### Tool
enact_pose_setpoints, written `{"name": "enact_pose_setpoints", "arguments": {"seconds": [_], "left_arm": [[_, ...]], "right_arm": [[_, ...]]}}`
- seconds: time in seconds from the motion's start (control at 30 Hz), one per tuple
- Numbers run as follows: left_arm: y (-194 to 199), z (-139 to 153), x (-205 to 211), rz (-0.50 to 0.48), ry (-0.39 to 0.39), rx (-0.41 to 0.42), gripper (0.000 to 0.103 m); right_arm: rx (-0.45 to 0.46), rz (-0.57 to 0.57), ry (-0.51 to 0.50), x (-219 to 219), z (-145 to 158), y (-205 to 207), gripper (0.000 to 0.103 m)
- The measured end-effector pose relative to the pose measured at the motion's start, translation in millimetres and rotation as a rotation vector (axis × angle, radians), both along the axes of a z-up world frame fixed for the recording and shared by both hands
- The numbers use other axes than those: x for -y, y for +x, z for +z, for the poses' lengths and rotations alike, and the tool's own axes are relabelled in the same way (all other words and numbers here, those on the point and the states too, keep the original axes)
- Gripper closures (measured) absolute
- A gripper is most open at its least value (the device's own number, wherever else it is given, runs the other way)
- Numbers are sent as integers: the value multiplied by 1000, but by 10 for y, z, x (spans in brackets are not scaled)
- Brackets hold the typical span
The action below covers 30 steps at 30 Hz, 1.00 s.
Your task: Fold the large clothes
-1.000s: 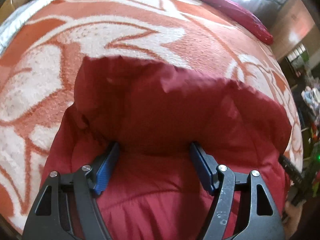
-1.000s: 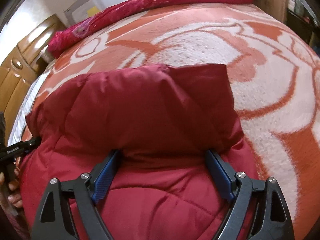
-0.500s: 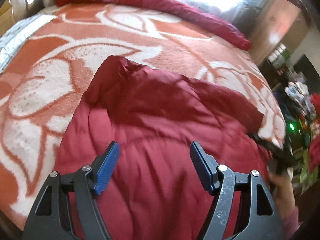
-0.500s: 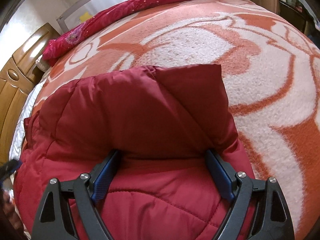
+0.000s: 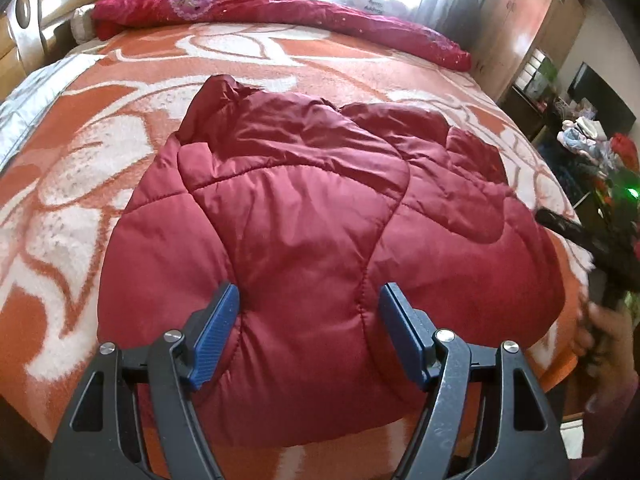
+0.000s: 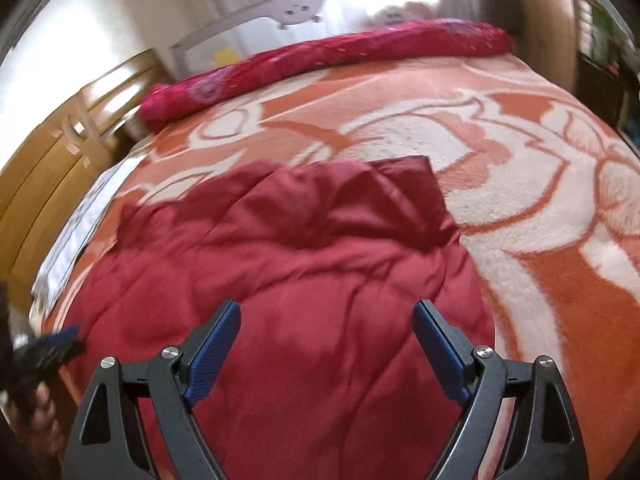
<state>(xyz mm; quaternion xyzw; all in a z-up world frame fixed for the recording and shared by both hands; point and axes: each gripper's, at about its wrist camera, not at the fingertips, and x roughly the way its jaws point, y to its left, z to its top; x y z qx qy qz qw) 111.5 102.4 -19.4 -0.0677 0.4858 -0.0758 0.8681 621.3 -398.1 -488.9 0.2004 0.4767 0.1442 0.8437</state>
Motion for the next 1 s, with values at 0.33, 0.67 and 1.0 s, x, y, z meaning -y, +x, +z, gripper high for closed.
{"name": "enact_pose_setpoints", "arguments": {"seconds": [0.33, 0.67, 1.0], "left_arm": [[9, -269, -60, -7, -37, -8, 29], [3, -192, -49, 0, -28, 7, 28], [-250, 63, -44, 0, -34, 31, 28]], "right_arm": [[-116, 10, 9, 3, -577, -344, 9], [-118, -5, 25, -2, -642, -341, 6], [-121, -7, 28, 5, -632, -350, 6]]}}
